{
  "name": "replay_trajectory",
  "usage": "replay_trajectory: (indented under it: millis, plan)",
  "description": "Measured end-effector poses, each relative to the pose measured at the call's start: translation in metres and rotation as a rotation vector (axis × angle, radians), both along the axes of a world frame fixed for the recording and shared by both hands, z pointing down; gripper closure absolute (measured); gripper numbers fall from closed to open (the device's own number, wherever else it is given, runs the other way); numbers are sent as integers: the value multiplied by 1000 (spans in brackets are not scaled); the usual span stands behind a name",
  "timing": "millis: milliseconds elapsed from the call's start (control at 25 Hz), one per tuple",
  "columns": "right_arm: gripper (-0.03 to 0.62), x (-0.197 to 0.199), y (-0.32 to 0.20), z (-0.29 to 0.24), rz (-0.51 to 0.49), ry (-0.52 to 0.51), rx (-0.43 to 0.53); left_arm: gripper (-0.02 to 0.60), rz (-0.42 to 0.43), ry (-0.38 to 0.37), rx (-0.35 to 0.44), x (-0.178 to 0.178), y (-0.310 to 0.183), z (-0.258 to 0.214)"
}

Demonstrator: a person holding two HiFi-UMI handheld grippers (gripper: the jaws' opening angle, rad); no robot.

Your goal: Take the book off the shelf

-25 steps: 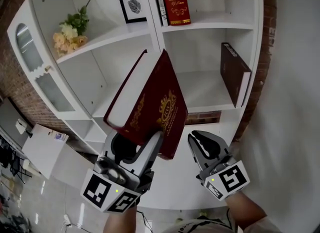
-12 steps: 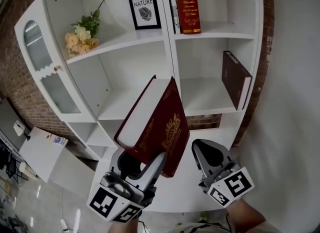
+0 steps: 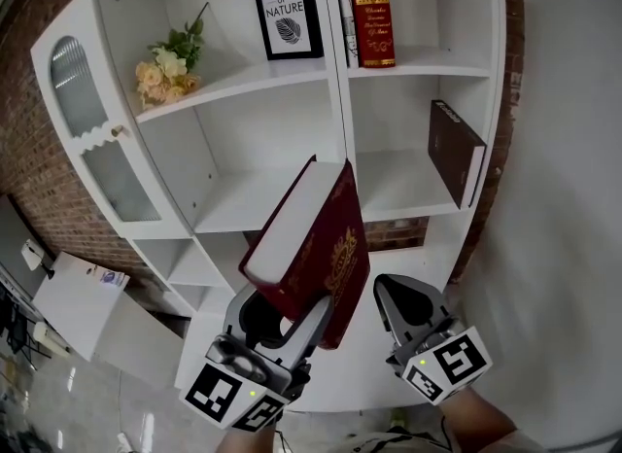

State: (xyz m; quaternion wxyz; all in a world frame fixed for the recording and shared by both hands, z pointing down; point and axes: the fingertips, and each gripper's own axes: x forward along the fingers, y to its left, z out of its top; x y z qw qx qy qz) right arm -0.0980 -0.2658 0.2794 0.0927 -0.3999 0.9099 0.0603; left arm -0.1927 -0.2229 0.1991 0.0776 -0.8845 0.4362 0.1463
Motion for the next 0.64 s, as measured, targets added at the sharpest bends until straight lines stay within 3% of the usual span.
replay_trajectory:
  millis: [640]
  plan:
    - [577,-1,7,1,8,16,9,311,0,5,4,3,4,-1]
